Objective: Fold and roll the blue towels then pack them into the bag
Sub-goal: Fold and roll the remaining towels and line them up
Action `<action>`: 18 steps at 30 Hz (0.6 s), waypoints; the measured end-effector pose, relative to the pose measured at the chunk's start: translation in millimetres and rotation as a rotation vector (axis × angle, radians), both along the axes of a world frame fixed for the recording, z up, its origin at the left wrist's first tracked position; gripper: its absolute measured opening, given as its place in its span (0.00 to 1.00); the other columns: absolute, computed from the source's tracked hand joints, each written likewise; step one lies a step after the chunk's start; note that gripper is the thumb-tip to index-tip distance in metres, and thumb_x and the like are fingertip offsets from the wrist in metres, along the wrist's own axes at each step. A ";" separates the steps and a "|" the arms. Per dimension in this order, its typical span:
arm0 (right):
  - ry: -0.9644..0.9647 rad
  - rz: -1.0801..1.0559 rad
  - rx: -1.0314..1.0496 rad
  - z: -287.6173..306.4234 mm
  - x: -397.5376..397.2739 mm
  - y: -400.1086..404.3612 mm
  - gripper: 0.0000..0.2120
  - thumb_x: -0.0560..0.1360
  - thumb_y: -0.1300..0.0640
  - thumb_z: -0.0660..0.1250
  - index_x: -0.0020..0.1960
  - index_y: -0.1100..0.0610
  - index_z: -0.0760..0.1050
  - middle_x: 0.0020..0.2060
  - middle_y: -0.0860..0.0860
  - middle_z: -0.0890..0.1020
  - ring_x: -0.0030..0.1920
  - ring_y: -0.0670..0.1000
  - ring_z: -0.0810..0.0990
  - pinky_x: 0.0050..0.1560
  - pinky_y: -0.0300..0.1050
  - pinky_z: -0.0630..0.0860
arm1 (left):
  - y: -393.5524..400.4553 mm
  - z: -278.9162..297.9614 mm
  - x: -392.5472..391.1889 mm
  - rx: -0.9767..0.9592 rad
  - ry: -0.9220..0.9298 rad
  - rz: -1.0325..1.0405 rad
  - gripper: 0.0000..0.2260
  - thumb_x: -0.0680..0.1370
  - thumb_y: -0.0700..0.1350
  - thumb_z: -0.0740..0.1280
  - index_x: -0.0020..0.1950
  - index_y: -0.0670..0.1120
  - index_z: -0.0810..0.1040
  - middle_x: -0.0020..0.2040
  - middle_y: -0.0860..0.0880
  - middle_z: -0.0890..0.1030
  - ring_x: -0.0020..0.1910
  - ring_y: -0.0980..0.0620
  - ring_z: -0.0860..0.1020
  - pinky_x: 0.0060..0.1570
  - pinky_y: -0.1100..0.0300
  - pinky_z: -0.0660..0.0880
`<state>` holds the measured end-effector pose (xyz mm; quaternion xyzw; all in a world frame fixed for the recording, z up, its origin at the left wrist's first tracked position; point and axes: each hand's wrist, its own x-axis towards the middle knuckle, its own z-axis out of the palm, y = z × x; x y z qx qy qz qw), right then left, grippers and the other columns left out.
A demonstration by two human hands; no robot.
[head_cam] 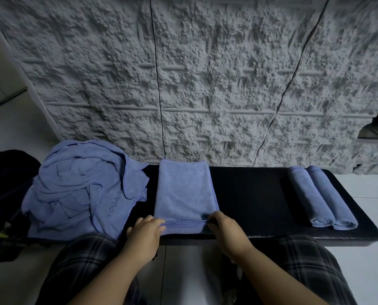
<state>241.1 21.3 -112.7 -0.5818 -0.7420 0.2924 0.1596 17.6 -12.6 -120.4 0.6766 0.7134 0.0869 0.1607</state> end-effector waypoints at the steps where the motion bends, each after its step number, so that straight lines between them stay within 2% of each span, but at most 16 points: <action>1: 0.033 -0.031 -0.028 0.3 -0.3 0.0 0.03 0.79 0.56 0.60 0.49 0.54 0.72 0.46 0.50 0.78 0.45 0.50 0.76 0.44 0.41 0.71 | 1.2 -0.2 -1.1 -0.020 -0.013 0.030 0.13 0.83 0.49 0.52 0.61 0.51 0.73 0.57 0.53 0.73 0.56 0.52 0.69 0.51 0.57 0.65; 3: 0.055 -0.067 -0.036 -3.0 -1.5 0.6 0.03 0.79 0.58 0.60 0.47 0.54 0.70 0.45 0.50 0.77 0.44 0.49 0.75 0.42 0.39 0.69 | 2.4 -3.4 -1.8 -0.028 -0.035 0.087 0.11 0.82 0.49 0.53 0.57 0.50 0.74 0.55 0.52 0.74 0.55 0.51 0.71 0.51 0.56 0.67; 6: 0.057 -0.103 -0.029 -7.2 -4.4 1.1 0.04 0.79 0.59 0.60 0.47 0.57 0.72 0.45 0.49 0.71 0.45 0.50 0.74 0.43 0.38 0.69 | 2.3 -5.4 -1.0 0.071 -0.133 0.179 0.05 0.81 0.48 0.59 0.47 0.49 0.71 0.48 0.51 0.75 0.51 0.49 0.73 0.48 0.54 0.70; 9: -0.057 -0.102 0.034 -9.9 -3.2 2.3 0.06 0.79 0.56 0.61 0.52 0.57 0.75 0.49 0.50 0.72 0.49 0.52 0.73 0.49 0.45 0.73 | 0.9 -6.1 1.0 0.169 -0.134 0.199 0.06 0.77 0.45 0.66 0.43 0.47 0.71 0.43 0.50 0.75 0.46 0.46 0.73 0.43 0.53 0.70; 11: -0.196 -0.104 0.176 -6.5 -4.3 2.2 0.05 0.76 0.54 0.65 0.50 0.54 0.75 0.48 0.50 0.73 0.49 0.53 0.72 0.47 0.47 0.72 | 0.5 -6.2 1.9 0.267 -0.090 0.150 0.09 0.71 0.40 0.73 0.40 0.46 0.72 0.39 0.49 0.74 0.40 0.45 0.73 0.36 0.53 0.70; 12: -0.244 -0.089 0.254 -3.7 -5.9 2.1 0.05 0.72 0.55 0.70 0.46 0.54 0.76 0.45 0.49 0.74 0.46 0.53 0.73 0.41 0.46 0.70 | 0.3 -4.8 2.7 0.321 -0.041 0.097 0.13 0.67 0.37 0.75 0.37 0.46 0.71 0.37 0.49 0.73 0.37 0.46 0.72 0.33 0.53 0.70; 14: -0.290 -0.027 0.357 -0.7 -7.7 1.5 0.11 0.63 0.61 0.76 0.37 0.53 0.74 0.36 0.49 0.74 0.36 0.52 0.72 0.32 0.43 0.65 | 0.4 0.6 6.4 0.392 0.120 -0.052 0.18 0.57 0.30 0.74 0.35 0.47 0.69 0.34 0.50 0.71 0.33 0.48 0.71 0.29 0.55 0.70; 16: -0.259 0.051 0.388 -3.5 -7.6 1.3 0.13 0.59 0.66 0.76 0.35 0.53 0.75 0.34 0.48 0.74 0.33 0.50 0.72 0.30 0.40 0.63 | 0.3 3.6 10.2 0.432 0.201 -0.182 0.19 0.51 0.29 0.71 0.33 0.48 0.70 0.33 0.51 0.70 0.31 0.49 0.71 0.27 0.56 0.70; 18: -0.228 0.100 0.332 -7.3 -7.9 0.6 0.11 0.63 0.68 0.72 0.38 0.54 0.78 0.38 0.49 0.76 0.37 0.51 0.74 0.33 0.39 0.66 | -0.3 0.2 11.9 0.424 0.233 -0.223 0.18 0.50 0.31 0.71 0.32 0.48 0.71 0.32 0.51 0.71 0.31 0.49 0.72 0.27 0.56 0.71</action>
